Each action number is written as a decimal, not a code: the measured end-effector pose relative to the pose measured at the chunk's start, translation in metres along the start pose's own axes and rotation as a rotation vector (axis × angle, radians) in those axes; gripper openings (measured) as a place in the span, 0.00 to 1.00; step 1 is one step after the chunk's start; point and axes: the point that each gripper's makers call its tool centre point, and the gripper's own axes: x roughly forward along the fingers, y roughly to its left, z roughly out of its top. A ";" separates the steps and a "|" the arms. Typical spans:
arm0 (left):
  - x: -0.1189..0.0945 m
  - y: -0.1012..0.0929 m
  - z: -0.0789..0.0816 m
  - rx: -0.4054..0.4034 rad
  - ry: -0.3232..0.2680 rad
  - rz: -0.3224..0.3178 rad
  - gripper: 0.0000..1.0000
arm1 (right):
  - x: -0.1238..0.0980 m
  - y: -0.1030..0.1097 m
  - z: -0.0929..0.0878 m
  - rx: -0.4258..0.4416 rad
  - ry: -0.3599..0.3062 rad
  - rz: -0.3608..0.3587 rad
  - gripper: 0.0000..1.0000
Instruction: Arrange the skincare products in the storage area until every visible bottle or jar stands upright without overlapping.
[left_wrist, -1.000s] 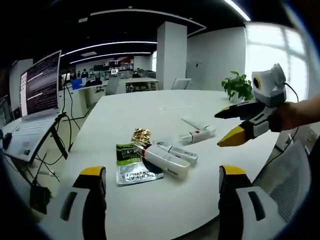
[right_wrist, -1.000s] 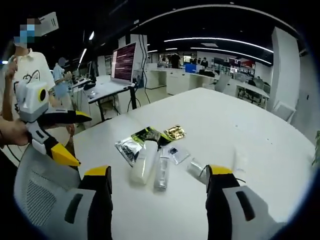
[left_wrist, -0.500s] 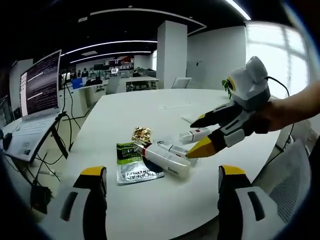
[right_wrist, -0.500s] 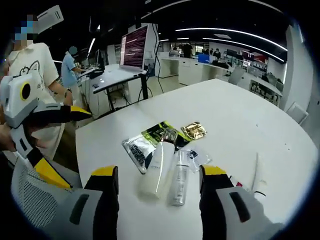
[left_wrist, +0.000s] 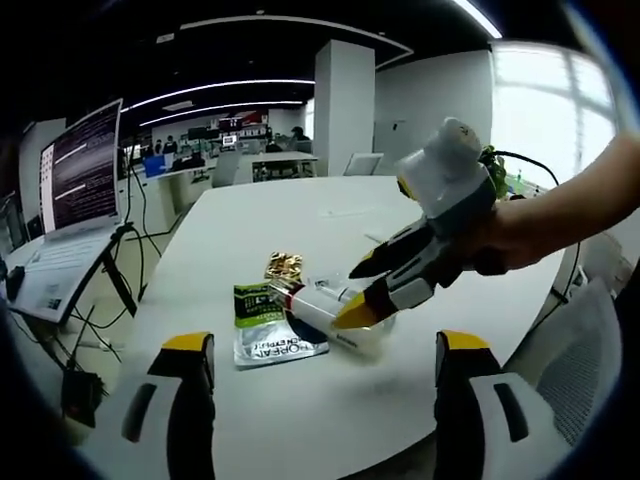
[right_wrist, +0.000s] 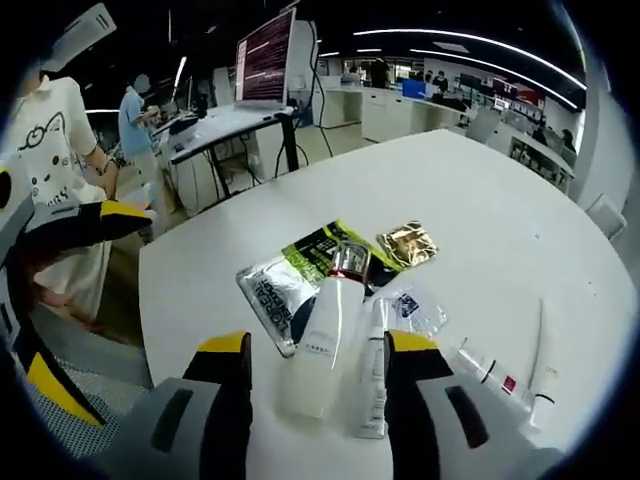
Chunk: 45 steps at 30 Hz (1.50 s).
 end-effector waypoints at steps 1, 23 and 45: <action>0.000 0.000 0.000 -0.002 0.000 0.000 0.85 | 0.005 0.000 -0.001 -0.001 0.012 0.004 0.50; -0.001 0.001 -0.002 -0.019 0.001 0.001 0.82 | 0.055 -0.003 -0.008 -0.025 0.164 0.008 0.40; -0.001 0.007 -0.004 -0.036 0.008 0.023 0.80 | 0.081 -0.013 -0.011 -0.043 0.419 -0.002 0.36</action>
